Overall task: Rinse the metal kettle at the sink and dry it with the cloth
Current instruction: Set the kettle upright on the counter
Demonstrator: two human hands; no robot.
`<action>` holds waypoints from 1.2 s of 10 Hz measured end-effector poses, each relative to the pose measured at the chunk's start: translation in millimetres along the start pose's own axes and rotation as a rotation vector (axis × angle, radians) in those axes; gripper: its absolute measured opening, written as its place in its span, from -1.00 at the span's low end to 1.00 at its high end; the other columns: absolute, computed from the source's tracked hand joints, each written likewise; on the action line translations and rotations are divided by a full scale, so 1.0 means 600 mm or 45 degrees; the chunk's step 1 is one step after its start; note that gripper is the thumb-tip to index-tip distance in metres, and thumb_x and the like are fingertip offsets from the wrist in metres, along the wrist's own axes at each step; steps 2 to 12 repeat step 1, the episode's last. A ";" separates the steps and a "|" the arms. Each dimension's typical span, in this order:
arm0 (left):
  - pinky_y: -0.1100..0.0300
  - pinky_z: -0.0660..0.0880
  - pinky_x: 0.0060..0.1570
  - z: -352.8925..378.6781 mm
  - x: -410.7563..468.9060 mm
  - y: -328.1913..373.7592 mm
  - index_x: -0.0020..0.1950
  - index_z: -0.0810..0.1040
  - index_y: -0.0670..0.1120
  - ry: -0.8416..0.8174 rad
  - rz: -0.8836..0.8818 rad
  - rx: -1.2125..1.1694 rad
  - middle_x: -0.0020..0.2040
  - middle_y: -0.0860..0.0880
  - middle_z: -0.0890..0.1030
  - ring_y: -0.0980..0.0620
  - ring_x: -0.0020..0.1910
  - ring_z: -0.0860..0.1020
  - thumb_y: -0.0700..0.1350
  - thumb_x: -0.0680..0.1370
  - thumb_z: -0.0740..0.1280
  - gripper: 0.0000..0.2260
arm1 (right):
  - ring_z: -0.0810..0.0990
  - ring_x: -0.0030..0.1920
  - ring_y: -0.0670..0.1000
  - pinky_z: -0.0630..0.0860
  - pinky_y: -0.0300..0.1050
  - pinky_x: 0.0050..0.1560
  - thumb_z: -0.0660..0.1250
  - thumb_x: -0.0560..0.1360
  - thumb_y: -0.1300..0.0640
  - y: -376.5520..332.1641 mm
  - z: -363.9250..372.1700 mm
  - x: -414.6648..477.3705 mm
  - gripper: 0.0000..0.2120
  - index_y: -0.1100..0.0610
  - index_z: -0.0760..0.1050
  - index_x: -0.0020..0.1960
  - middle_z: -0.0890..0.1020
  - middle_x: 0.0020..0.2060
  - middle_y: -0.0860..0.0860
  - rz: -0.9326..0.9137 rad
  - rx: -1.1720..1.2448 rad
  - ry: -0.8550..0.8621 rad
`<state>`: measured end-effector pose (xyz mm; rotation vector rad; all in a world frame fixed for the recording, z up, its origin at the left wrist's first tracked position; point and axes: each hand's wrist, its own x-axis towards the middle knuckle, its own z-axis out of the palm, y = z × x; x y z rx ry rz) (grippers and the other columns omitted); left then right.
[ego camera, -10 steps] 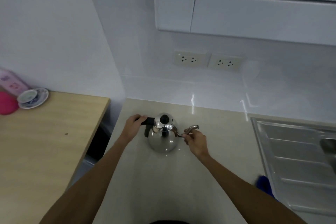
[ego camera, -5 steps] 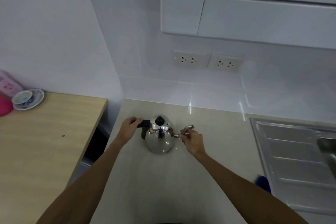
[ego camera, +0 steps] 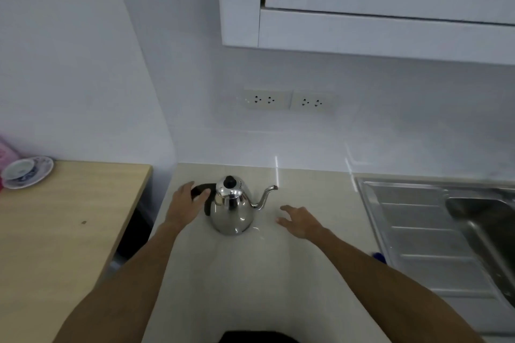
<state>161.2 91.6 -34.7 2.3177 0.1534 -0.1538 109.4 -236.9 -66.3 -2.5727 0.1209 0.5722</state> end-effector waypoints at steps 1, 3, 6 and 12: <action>-0.19 0.39 0.43 0.008 -0.030 -0.018 0.51 0.32 -0.10 -0.008 0.045 0.186 0.47 -0.18 0.43 -0.22 0.43 0.42 0.36 0.48 0.24 -0.25 | 0.49 0.36 0.22 0.41 0.03 0.37 0.12 0.59 -0.27 0.043 -0.016 -0.052 -0.41 0.06 0.34 0.49 0.55 0.32 0.25 0.086 -0.062 0.038; -0.19 0.39 0.43 0.008 -0.030 -0.018 0.51 0.32 -0.10 -0.008 0.045 0.186 0.47 -0.18 0.43 -0.22 0.43 0.42 0.36 0.48 0.24 -0.25 | 0.49 0.36 0.22 0.41 0.03 0.37 0.12 0.59 -0.27 0.043 -0.016 -0.052 -0.41 0.06 0.34 0.49 0.55 0.32 0.25 0.086 -0.062 0.038; -0.19 0.39 0.43 0.008 -0.030 -0.018 0.51 0.32 -0.10 -0.008 0.045 0.186 0.47 -0.18 0.43 -0.22 0.43 0.42 0.36 0.48 0.24 -0.25 | 0.49 0.36 0.22 0.41 0.03 0.37 0.12 0.59 -0.27 0.043 -0.016 -0.052 -0.41 0.06 0.34 0.49 0.55 0.32 0.25 0.086 -0.062 0.038; -0.19 0.39 0.43 0.008 -0.030 -0.018 0.51 0.32 -0.10 -0.008 0.045 0.186 0.47 -0.18 0.43 -0.22 0.43 0.42 0.36 0.48 0.24 -0.25 | 0.49 0.36 0.22 0.41 0.03 0.37 0.12 0.59 -0.27 0.043 -0.016 -0.052 -0.41 0.06 0.34 0.49 0.55 0.32 0.25 0.086 -0.062 0.038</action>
